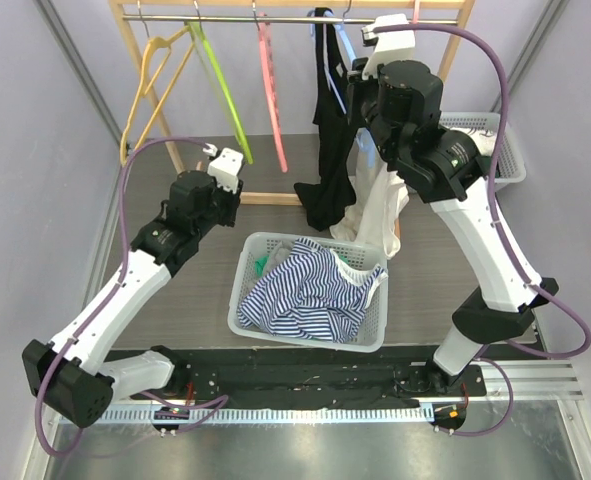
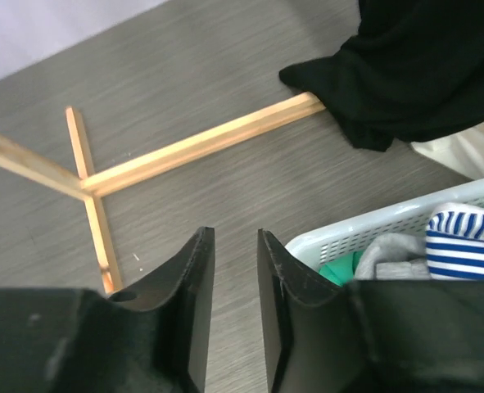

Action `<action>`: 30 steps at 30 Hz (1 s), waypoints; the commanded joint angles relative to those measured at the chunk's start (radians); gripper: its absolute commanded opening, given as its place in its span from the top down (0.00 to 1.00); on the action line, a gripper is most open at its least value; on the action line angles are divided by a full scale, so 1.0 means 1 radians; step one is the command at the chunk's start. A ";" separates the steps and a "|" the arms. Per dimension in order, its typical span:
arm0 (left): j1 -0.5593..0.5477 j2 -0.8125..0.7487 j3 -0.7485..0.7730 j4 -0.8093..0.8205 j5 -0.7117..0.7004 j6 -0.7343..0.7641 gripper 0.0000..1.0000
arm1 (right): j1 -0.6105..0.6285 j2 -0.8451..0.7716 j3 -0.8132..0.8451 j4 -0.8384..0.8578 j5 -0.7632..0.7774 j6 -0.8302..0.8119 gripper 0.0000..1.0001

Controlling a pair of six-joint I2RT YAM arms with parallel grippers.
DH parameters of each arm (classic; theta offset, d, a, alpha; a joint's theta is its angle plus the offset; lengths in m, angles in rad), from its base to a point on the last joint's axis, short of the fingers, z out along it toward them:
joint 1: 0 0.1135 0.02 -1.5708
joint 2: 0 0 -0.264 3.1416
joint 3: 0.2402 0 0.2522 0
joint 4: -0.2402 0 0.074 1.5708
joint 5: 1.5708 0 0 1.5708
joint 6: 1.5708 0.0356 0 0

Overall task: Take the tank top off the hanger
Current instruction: Pick up the hanger from the clothesline.

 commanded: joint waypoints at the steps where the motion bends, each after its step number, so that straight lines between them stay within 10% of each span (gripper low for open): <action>1: 0.006 -0.011 -0.041 0.137 -0.008 -0.034 0.72 | 0.005 -0.070 0.097 0.094 -0.034 0.001 0.99; 18: 0.016 -0.044 -0.022 -0.001 0.041 0.008 0.36 | 0.005 -0.130 0.076 0.159 -0.106 -0.025 0.99; 30: 0.019 -0.065 0.004 -0.063 0.041 0.040 0.30 | 0.003 -0.248 -0.332 0.130 -0.158 0.121 0.99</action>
